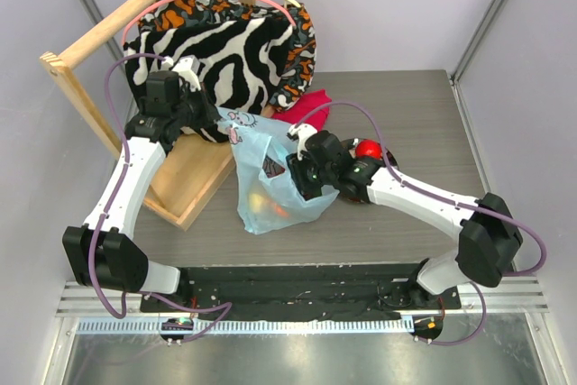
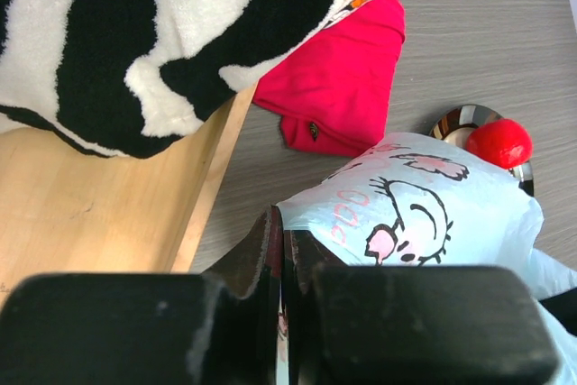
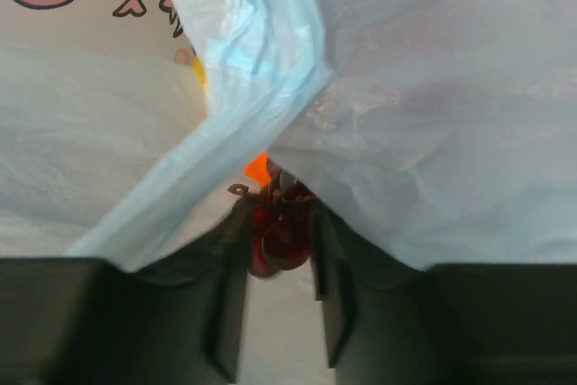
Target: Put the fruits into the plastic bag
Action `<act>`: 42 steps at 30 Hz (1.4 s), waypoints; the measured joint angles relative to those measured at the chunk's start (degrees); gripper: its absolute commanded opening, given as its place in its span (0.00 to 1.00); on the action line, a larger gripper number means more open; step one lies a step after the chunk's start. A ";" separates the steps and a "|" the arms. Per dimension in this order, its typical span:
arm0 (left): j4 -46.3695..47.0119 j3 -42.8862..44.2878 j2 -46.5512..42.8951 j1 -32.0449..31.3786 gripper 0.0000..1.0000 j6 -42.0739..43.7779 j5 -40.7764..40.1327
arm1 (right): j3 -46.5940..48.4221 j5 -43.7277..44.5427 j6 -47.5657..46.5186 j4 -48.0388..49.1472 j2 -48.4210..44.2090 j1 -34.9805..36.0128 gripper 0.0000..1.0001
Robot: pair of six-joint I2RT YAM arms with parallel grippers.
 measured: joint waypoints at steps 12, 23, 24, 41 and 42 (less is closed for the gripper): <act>-0.02 0.00 0.00 0.00 0.06 0.02 -0.04 | -0.02 2.32 -1.22 -0.35 -8.94 0.00 0.66; -0.02 0.00 0.00 0.00 0.01 0.02 -0.04 | -4.42 8.41 -1.66 2.69 -22.49 -0.02 0.67; -0.02 0.00 0.00 0.00 0.01 0.02 -0.07 | -5.20 9.29 -1.60 3.34 -23.76 -0.02 0.68; -0.02 0.00 0.00 0.00 0.01 0.00 -0.04 | -6.91 25.68 7.23 -1.64 -26.14 -24.00 0.73; 0.00 0.00 0.00 0.00 0.01 0.00 -0.04 | -6.88 24.63 7.30 -1.84 -24.85 -25.64 0.73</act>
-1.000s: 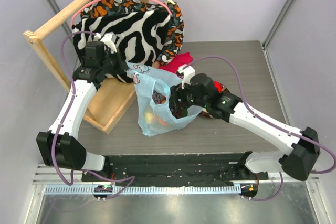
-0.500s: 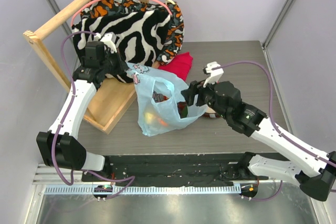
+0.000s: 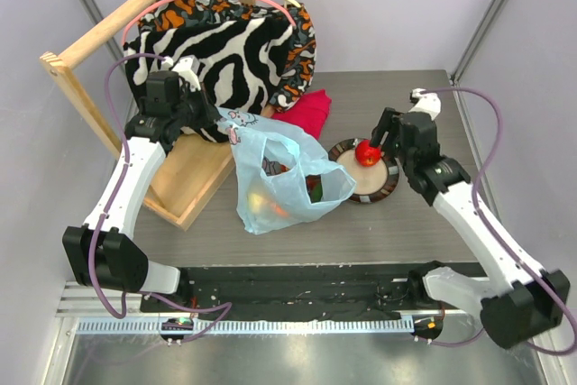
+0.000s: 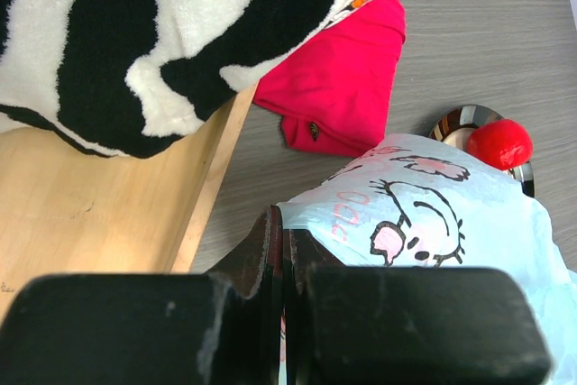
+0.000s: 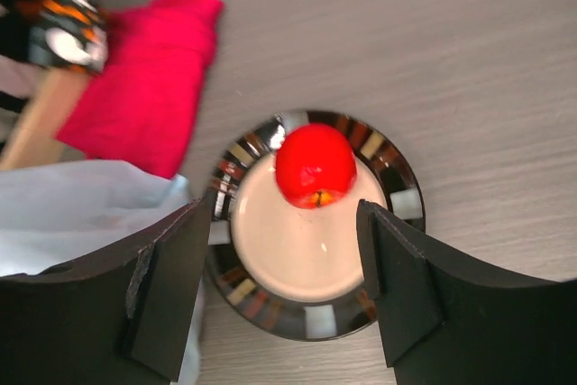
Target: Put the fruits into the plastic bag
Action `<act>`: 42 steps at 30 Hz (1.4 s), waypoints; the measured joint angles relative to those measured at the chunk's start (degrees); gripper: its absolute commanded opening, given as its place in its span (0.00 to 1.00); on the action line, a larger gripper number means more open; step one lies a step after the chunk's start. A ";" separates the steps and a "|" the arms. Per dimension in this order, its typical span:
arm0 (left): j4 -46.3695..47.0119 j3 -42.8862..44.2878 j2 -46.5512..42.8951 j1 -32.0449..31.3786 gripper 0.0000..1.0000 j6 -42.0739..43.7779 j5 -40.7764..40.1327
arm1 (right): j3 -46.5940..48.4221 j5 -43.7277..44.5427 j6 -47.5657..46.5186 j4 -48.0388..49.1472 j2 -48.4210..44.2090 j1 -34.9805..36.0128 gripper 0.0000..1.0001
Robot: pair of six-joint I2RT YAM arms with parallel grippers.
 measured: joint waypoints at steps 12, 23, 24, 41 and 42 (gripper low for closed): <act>-0.04 0.00 0.00 0.00 0.01 0.04 -0.15 | 1.22 -9.51 -4.63 -1.68 21.16 -7.15 0.75; -0.15 0.09 0.00 0.00 0.01 0.17 -0.13 | 5.60 -12.66 -7.41 3.43 32.09 -8.39 0.76; -0.17 0.11 0.00 0.00 0.01 0.20 -0.13 | 5.81 -12.87 -7.63 3.58 33.05 -8.39 0.76; -0.42 0.68 0.00 0.00 0.01 0.20 -0.07 | 7.63 -12.59 -9.64 5.46 36.74 -8.76 0.33; -0.42 0.68 0.00 0.00 0.01 0.20 -0.07 | 7.63 -12.52 -9.70 5.31 36.52 -8.76 0.31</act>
